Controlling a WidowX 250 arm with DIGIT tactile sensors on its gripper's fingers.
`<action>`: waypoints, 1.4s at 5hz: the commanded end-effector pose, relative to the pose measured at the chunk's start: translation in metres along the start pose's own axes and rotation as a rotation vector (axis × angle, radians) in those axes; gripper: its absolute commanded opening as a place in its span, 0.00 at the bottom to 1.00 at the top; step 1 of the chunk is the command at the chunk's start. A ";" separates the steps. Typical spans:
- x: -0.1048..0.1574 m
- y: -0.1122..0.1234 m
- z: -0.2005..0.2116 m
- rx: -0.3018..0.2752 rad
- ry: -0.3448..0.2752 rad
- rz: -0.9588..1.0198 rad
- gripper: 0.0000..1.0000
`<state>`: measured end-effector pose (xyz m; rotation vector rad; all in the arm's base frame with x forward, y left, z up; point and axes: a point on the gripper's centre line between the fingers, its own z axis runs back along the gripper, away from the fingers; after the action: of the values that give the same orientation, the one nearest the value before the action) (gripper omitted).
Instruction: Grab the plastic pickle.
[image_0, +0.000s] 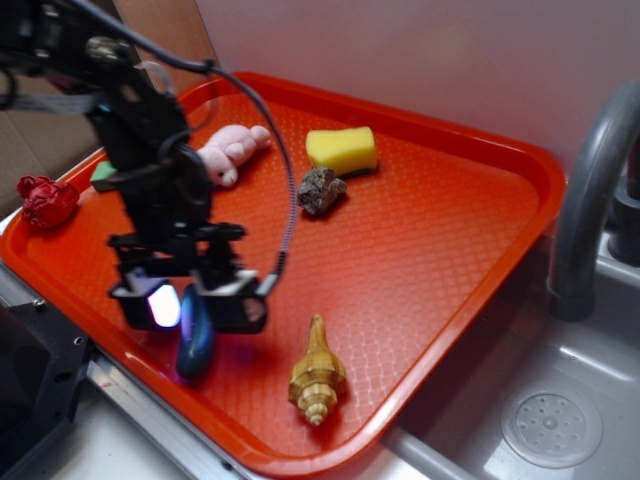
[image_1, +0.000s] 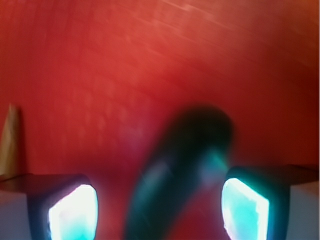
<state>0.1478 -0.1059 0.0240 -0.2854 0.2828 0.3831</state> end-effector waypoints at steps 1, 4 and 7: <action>-0.013 -0.014 -0.004 0.040 0.018 -0.027 0.00; -0.018 0.002 0.087 0.013 -0.287 -0.302 0.00; 0.004 0.013 0.226 0.135 -0.463 -0.440 0.00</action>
<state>0.2040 -0.0103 0.2159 -0.1095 -0.1693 0.0113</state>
